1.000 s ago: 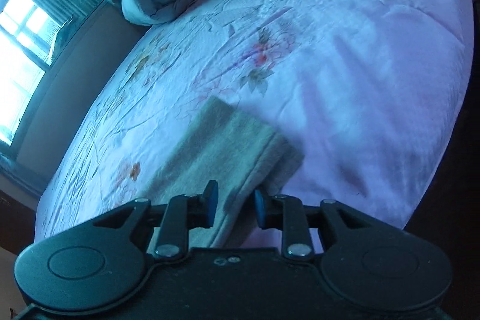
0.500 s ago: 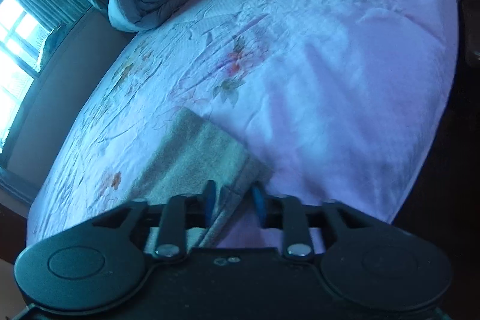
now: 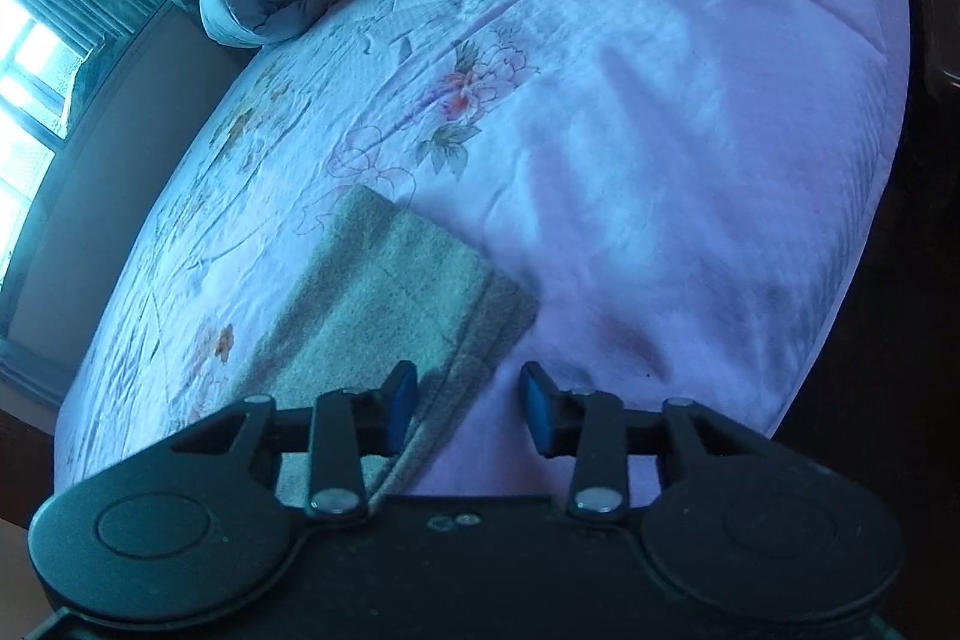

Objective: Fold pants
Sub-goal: 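Carry the held cuff with the right gripper over the legs toward the waistband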

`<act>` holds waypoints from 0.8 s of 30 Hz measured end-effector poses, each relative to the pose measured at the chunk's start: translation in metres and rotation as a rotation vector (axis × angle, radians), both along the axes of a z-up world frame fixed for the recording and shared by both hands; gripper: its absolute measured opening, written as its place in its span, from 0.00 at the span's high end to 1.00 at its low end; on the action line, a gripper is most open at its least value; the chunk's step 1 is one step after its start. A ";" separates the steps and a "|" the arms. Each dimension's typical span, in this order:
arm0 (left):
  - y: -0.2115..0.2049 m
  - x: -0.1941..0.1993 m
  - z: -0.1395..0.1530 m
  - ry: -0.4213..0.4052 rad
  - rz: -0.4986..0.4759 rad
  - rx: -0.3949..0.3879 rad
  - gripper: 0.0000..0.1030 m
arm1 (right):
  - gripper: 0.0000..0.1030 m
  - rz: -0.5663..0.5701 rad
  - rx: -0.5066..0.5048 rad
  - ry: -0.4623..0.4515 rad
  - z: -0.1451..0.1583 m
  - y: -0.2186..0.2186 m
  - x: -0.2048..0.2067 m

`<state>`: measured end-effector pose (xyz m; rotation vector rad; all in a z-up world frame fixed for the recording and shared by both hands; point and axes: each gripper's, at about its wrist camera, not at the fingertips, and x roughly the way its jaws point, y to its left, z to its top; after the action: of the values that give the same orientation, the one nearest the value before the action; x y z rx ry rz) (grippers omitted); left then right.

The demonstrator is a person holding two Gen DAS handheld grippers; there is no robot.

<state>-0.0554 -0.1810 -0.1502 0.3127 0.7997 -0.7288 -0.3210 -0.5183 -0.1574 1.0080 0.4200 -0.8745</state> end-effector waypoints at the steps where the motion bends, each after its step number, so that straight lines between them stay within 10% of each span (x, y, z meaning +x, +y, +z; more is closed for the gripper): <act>1: -0.011 -0.005 0.001 -0.003 -0.026 0.000 0.13 | 0.79 0.000 -0.005 0.005 0.000 -0.001 0.001; 9: -0.076 -0.034 -0.020 0.046 -0.121 0.031 0.24 | 0.74 -0.031 0.026 -0.032 -0.005 -0.012 -0.003; 24: -0.096 -0.047 -0.048 0.061 -0.130 0.106 0.25 | 0.93 0.042 -0.031 -0.152 0.012 -0.007 -0.001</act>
<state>-0.1021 -0.2768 -0.1985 0.4434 0.8836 -0.8222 -0.3219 -0.5251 -0.1452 1.0263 0.2970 -0.7585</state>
